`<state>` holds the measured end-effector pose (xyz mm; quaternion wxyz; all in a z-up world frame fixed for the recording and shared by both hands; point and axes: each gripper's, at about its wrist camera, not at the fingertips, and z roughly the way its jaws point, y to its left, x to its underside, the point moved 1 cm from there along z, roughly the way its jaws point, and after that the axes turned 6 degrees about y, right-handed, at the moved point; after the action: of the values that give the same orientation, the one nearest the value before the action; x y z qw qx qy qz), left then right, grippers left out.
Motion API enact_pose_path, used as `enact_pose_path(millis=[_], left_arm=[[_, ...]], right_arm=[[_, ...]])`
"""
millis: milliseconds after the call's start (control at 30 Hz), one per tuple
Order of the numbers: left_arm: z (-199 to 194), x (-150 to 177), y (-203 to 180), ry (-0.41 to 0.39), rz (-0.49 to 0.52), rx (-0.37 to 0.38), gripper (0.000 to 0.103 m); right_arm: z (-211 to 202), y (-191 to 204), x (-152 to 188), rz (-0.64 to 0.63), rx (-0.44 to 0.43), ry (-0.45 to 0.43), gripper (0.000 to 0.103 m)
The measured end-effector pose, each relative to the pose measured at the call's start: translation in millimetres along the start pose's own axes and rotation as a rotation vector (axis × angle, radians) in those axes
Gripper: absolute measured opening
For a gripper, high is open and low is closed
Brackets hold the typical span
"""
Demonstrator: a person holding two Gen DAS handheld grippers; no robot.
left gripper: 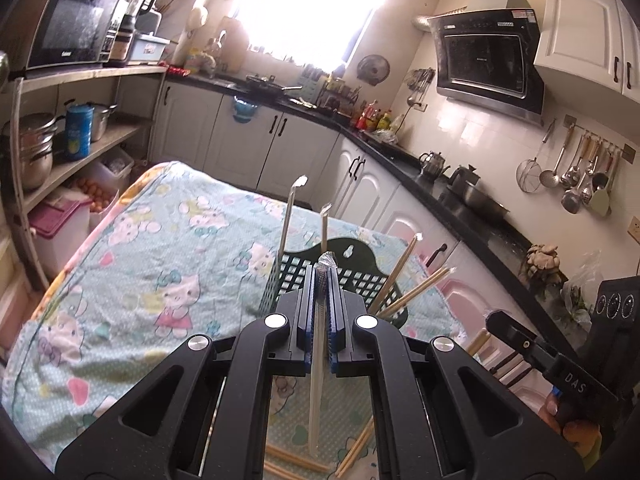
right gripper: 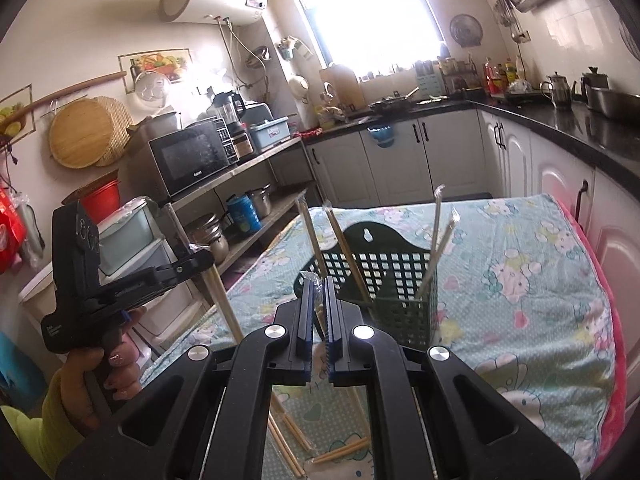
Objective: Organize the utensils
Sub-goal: 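Lift the held chopsticks upright and carry both tools over the green basket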
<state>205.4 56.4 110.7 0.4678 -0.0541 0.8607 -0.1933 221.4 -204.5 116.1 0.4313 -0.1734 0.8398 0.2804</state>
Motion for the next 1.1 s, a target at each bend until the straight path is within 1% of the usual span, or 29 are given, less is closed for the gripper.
enact_pose_path(millis=[233,467,633,967,1100], left_arm=[[-1.8,-16.6,-6.2,-0.035,0.018,0.000,0.001],[-12.2,-45.4,-17.2,-0.122,0.039,-0.008,0.001],[-14.1,-64.5,-25.2,-0.166,0.055,-0.015,0.001],[-12.0,-91.5,-42.0,-0.244,0.082,-0.027,0.001],[-8.8,-99.6,-44.9,-0.267,0.084,-0.031,0.001]], right_arm=[[1.5,11.6,-11.5,-0.023,-0.008,-0.018,0.005],[1.6,21.4,-30.2,-0.038,-0.013,-0.056,0.005],[2.3,25.3,-44.9,-0.051,-0.009,-0.088,0.005],[6.0,31.4,-70.3,-0.070,0.022,-0.149,0.005],[9.1,31.9,-81.4,-0.090,0.051,-0.174,0.005]])
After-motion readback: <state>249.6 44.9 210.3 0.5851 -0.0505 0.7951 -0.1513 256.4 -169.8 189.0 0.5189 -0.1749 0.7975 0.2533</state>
